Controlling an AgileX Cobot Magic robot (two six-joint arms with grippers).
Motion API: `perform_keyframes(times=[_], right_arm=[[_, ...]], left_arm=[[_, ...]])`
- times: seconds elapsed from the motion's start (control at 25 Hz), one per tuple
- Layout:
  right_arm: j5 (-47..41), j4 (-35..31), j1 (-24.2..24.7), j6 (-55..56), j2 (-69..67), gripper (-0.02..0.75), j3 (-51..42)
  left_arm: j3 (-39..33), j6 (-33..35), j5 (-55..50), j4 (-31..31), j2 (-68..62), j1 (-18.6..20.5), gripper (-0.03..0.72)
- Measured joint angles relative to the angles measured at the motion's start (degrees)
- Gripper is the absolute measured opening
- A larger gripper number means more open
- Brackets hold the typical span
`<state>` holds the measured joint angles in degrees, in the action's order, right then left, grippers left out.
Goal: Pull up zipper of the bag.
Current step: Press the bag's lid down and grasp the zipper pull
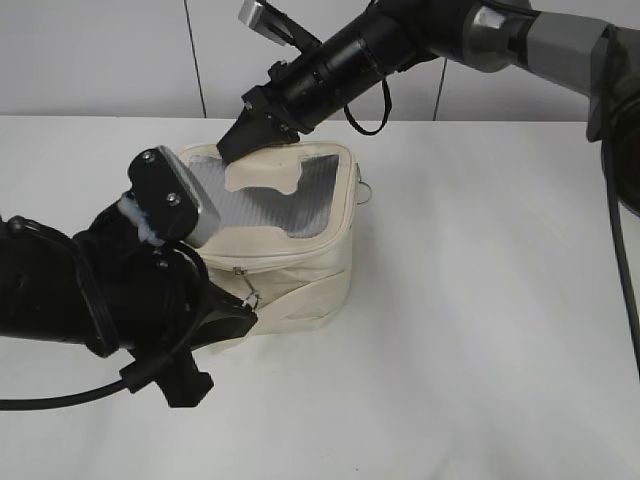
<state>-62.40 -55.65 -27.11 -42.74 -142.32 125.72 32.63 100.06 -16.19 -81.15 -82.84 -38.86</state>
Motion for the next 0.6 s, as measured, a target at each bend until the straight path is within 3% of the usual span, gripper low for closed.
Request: perform_keyframes(times=[0.28, 0.32, 0.48, 0.6], right_arm=[[-0.3, 0.2, 0.1, 0.3, 0.0, 0.074, 0.4], [-0.5, 0.4, 0.2, 0.4, 0.0, 0.113, 0.8], [-3.7, 2.0, 2.0, 2.9, 0.0, 0.388, 5.1], [-5.7, 5.7, 4.4, 8.7, 0.5, 0.427, 8.4]], left_arm=[[0.1, -2.1, -0.6, -0.8, 0.0, 0.0, 0.049], [0.1, -2.5, -2.0, -0.8, 0.0, 0.0, 0.085], [0.1, -5.1, -5.4, -0.6, 0.2, 0.0, 0.323], [0.1, -12.0, -6.1, 1.1, 2.6, 2.1, 0.439]])
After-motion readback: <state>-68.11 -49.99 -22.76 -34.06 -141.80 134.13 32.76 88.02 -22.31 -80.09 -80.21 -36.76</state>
